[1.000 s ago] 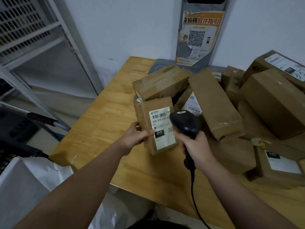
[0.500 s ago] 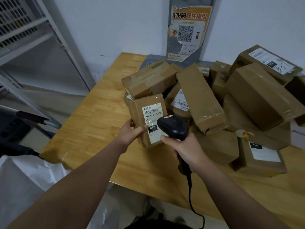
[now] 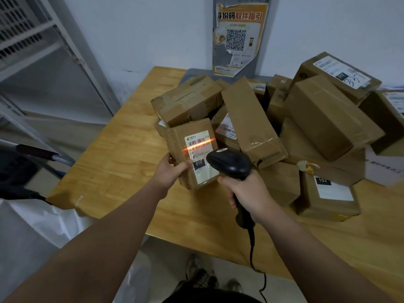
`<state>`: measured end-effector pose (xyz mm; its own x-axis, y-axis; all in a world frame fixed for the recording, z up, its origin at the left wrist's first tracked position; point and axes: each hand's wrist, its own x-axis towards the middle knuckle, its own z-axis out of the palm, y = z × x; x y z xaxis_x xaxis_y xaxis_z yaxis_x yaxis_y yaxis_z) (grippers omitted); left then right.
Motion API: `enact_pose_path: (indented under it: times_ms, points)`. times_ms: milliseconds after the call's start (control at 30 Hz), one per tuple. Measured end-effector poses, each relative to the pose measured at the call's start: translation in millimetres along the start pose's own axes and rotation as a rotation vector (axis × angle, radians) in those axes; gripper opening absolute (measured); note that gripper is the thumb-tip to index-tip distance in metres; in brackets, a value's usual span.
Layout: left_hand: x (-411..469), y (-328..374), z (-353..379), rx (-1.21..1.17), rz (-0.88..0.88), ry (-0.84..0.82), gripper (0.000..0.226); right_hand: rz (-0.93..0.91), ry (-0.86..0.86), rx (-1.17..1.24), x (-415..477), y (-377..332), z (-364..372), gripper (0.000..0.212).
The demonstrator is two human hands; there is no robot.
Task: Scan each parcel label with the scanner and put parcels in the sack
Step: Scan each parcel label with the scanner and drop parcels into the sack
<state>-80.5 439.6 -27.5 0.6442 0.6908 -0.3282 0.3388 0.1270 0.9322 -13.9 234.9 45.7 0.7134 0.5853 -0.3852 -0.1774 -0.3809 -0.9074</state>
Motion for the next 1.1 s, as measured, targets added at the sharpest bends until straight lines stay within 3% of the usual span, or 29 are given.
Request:
enact_pose_path:
  times_ms: [733, 867, 1100]
  points:
    - [-29, 8, -1, 0.025, -0.042, 0.021, 0.062, -0.084, -0.075, 0.044, -7, 12, -13, 0.028]
    - [-55, 7, -16, -0.026, -0.057, 0.032, 0.053, -0.088, -0.087, 0.079, -11, 14, 4, 0.035]
    - [-108, -11, -71, -0.084, -0.027, 0.142, 0.055, -0.073, -0.141, 0.083, -43, 20, 67, 0.036]
